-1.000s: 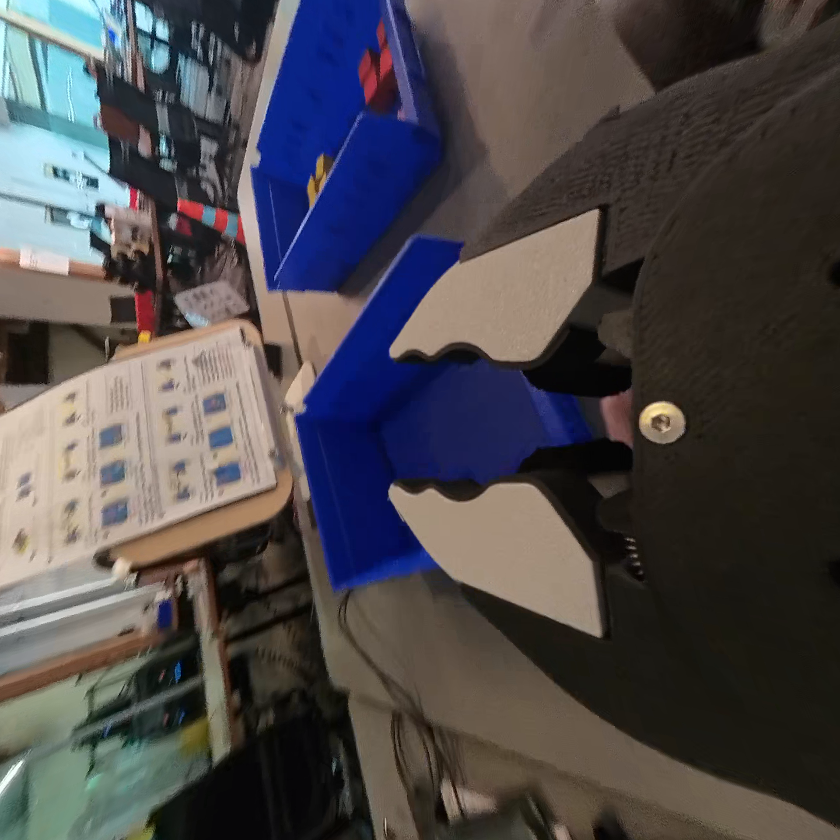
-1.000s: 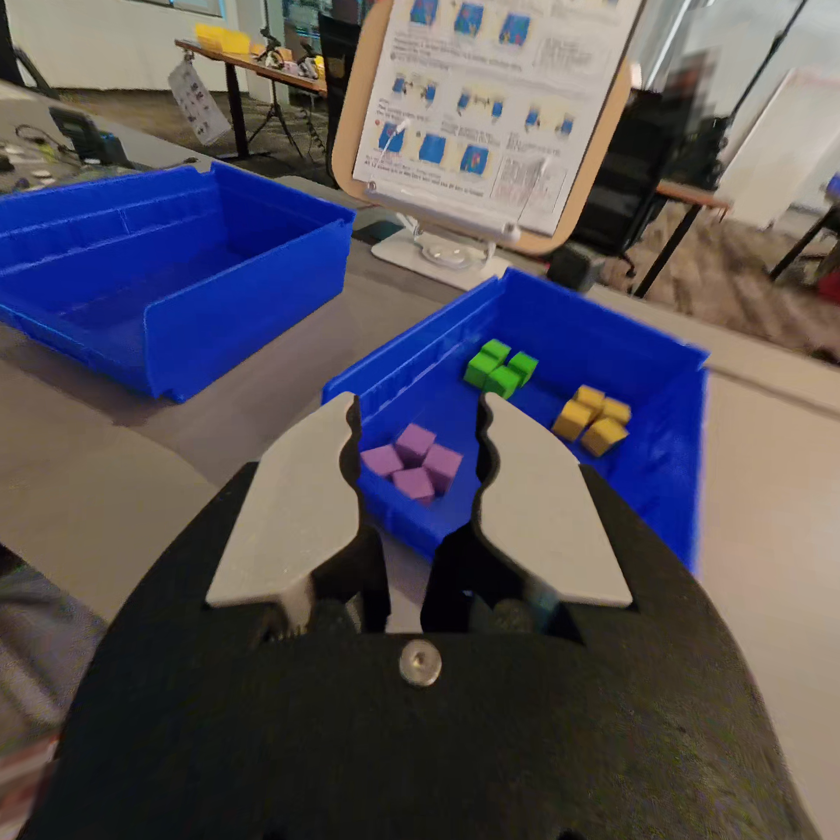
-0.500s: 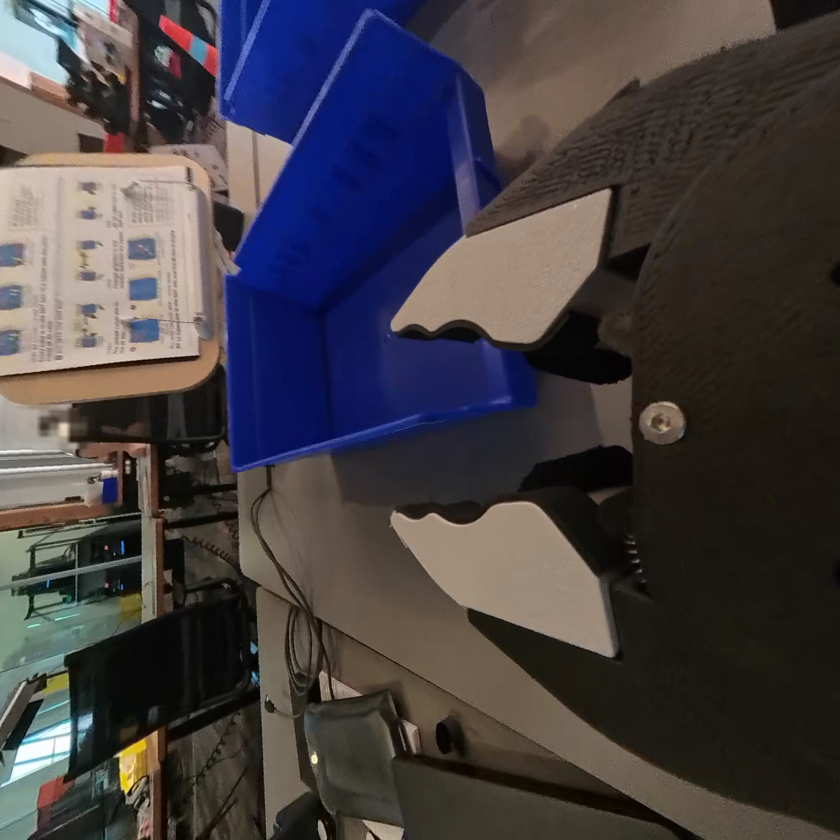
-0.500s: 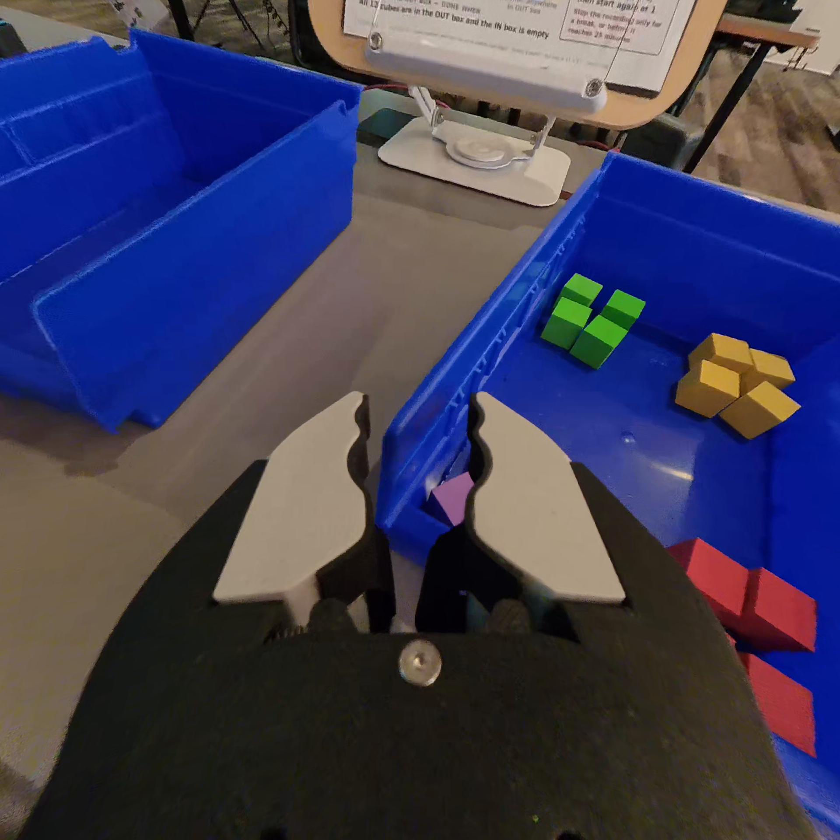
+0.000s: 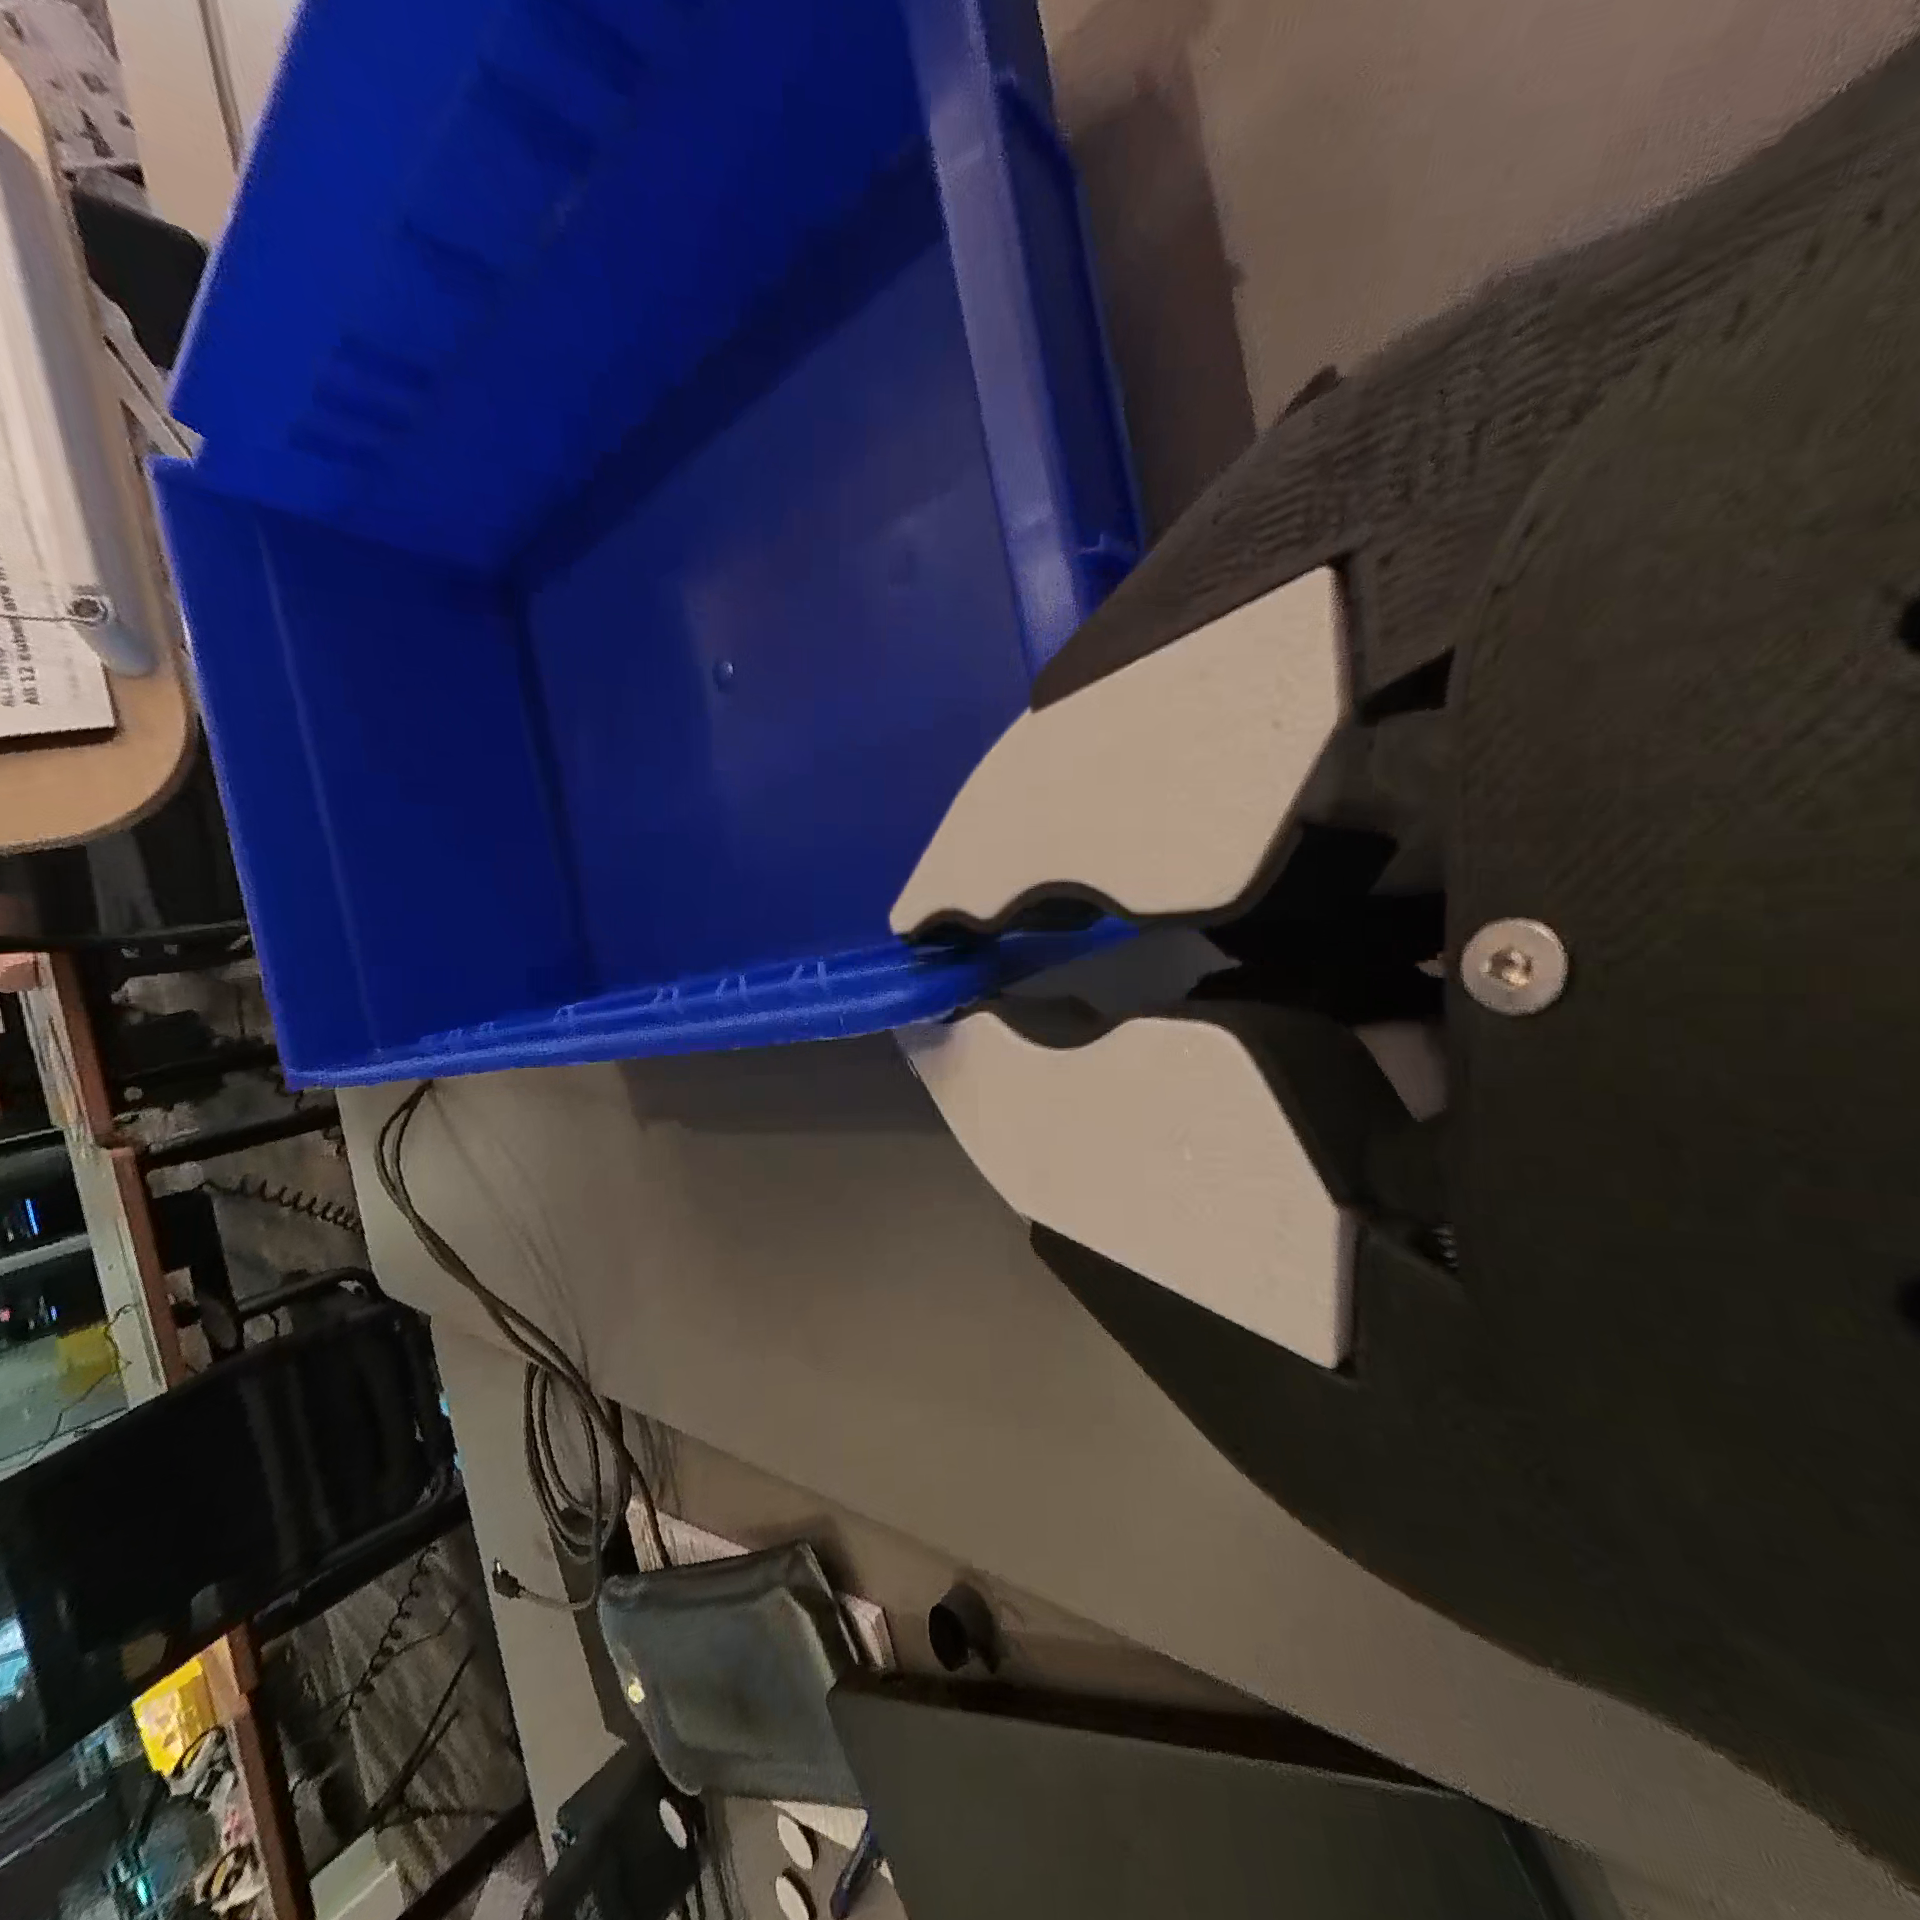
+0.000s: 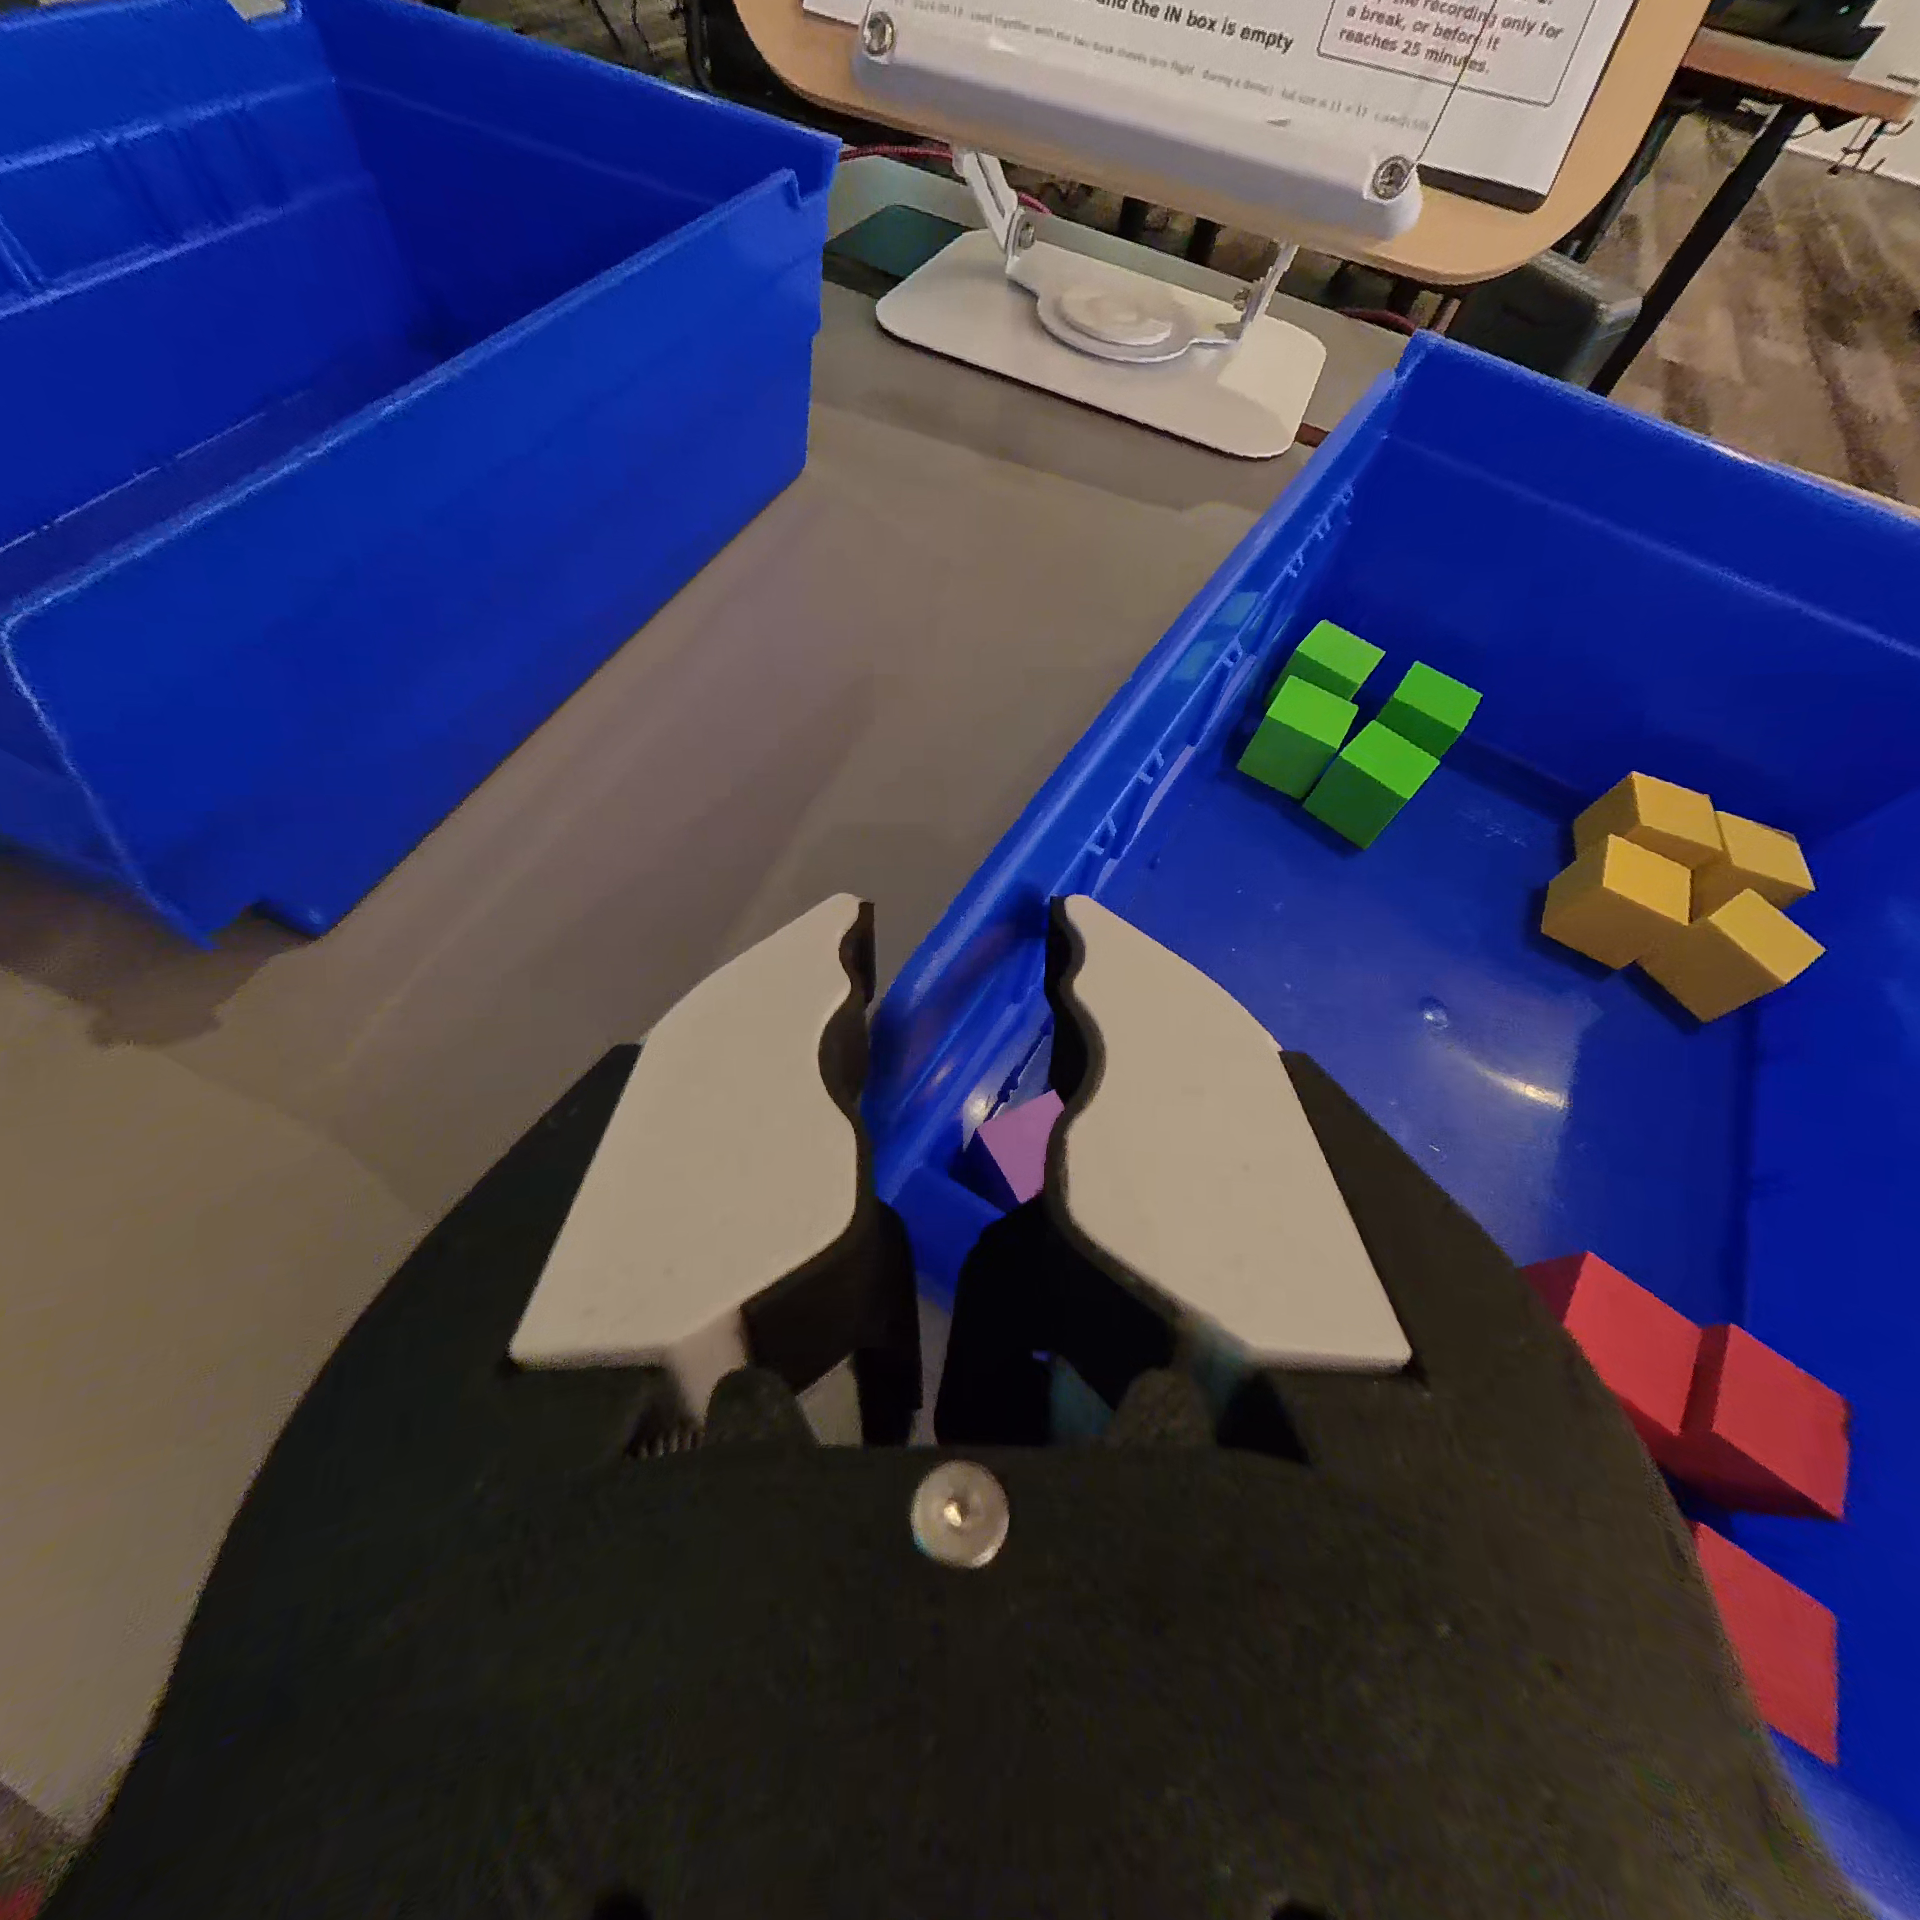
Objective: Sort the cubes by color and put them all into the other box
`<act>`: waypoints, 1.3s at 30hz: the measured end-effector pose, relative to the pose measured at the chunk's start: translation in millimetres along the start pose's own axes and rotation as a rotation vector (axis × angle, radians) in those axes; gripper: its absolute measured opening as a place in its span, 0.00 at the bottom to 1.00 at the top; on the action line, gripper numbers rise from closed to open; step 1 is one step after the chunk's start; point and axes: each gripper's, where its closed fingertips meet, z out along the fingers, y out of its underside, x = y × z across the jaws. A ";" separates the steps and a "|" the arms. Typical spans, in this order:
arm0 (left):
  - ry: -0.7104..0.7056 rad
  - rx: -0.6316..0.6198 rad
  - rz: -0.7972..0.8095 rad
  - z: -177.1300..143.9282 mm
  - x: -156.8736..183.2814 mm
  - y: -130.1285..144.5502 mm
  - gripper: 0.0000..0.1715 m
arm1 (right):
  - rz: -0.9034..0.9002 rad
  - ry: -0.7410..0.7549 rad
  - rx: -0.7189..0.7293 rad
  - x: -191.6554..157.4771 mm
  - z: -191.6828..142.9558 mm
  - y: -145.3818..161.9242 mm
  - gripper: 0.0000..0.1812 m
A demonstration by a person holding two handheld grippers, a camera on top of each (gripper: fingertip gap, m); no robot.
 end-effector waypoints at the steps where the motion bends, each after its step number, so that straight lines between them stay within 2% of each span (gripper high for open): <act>1: 0.002 -0.006 -0.009 0.2 0.2 0.1 0.04 | -0.006 -0.004 -0.002 0.6 -0.4 0.2 0.17; 7: -0.023 -0.063 -0.084 -6.5 -0.6 2.6 0.03 | -0.049 -0.005 0.003 2.8 -0.8 -2.6 0.16; 15: -0.101 -0.092 -0.099 -53.5 4.1 12.8 0.03 | -0.089 -0.067 0.015 -8.9 -1.4 -4.2 0.14; 24: -0.229 -0.097 -0.206 -98.5 7.7 31.1 0.02 | -0.177 -0.222 0.034 -44.6 -0.4 -9.9 0.14; 32: -0.328 -0.093 -0.237 -127.2 20.0 41.3 0.02 | -0.257 -0.378 0.068 -78.1 1.4 -15.7 0.12; 37: -0.318 -0.075 -0.237 -135.3 33.7 43.6 0.03 | -0.265 -0.423 0.080 -82.8 9.4 -22.1 0.11; 39: -0.273 -0.055 -0.230 -135.3 43.2 41.5 0.04 | -0.264 -0.428 0.085 -81.4 12.0 -23.5 0.11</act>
